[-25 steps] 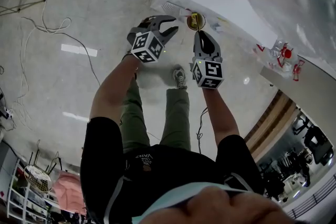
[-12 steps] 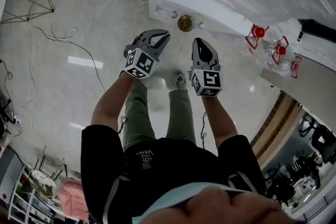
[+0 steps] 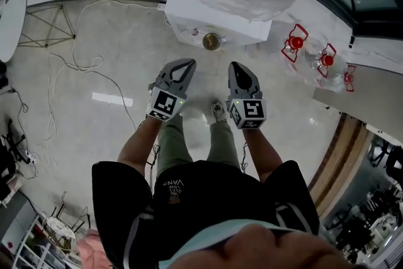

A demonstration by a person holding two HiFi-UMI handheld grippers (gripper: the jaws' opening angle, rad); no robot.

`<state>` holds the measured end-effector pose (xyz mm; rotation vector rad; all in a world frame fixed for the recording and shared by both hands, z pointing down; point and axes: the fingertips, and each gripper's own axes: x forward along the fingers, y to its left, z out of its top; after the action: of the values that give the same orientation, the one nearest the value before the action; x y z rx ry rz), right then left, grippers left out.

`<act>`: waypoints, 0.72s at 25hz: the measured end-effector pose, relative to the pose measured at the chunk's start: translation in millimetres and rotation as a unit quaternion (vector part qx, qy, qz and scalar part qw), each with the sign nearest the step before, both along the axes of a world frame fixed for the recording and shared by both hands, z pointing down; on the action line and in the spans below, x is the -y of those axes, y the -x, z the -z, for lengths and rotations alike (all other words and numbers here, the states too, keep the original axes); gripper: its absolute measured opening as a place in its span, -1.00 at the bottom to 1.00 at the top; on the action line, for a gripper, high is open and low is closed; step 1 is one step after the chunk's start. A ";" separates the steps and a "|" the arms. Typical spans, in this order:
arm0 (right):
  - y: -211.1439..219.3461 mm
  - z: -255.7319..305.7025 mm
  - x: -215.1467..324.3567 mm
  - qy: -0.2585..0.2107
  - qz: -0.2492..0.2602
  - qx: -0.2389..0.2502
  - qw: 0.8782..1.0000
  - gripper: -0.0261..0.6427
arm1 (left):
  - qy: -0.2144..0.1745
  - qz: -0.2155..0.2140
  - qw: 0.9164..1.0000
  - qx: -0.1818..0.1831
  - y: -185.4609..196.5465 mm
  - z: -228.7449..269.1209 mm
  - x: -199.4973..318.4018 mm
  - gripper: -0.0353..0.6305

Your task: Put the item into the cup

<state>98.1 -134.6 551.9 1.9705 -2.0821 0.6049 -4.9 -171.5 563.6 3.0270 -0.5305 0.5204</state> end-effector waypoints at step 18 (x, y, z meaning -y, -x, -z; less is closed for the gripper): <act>1.5 122.7 -74.7 -0.070 0.095 0.026 0.993 -0.79 | -0.046 0.122 0.987 -0.096 1.1 176.7 -74.2 -0.83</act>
<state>96.6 -59.9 429.2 1.8147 -2.3685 0.4897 -6.0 -97.4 387.0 2.9892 -0.9179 0.1954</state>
